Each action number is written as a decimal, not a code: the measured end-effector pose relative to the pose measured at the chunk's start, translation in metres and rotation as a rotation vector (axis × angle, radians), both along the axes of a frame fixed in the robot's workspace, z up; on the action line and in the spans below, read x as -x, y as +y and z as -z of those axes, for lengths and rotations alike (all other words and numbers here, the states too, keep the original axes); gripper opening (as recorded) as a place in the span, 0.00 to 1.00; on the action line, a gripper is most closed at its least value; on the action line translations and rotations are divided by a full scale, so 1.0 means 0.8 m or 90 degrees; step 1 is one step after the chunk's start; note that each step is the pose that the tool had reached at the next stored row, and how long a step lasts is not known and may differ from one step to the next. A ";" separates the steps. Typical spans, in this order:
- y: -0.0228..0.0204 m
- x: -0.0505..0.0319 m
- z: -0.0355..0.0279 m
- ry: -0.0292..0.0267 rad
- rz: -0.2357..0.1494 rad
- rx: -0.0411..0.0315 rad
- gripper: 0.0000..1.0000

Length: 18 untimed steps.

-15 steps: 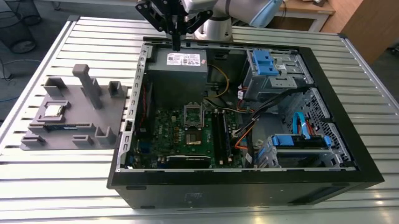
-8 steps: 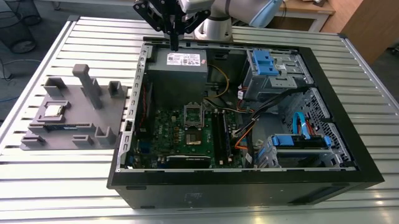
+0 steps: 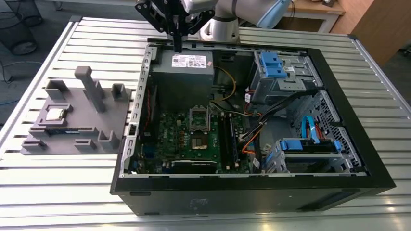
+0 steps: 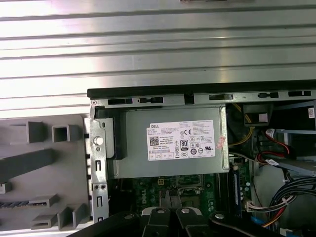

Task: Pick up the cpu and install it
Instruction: 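Reach for the cpu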

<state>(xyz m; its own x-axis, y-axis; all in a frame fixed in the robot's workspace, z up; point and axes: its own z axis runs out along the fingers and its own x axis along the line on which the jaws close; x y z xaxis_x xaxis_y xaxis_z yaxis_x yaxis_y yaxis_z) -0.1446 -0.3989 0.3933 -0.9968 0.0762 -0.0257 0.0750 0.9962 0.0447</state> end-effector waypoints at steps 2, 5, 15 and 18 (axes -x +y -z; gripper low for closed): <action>0.0000 0.001 0.0000 0.0000 0.000 0.0000 0.11; 0.0000 0.002 0.0000 0.0000 0.000 0.0000 0.11; 0.0000 0.010 0.0000 0.0000 0.000 0.0001 0.11; 0.0000 0.013 0.0000 0.0000 0.000 0.0000 0.11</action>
<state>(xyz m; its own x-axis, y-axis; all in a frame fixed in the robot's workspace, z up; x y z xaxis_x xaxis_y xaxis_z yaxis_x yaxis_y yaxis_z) -0.1552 -0.3989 0.3933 -0.9968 0.0763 -0.0257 0.0751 0.9962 0.0447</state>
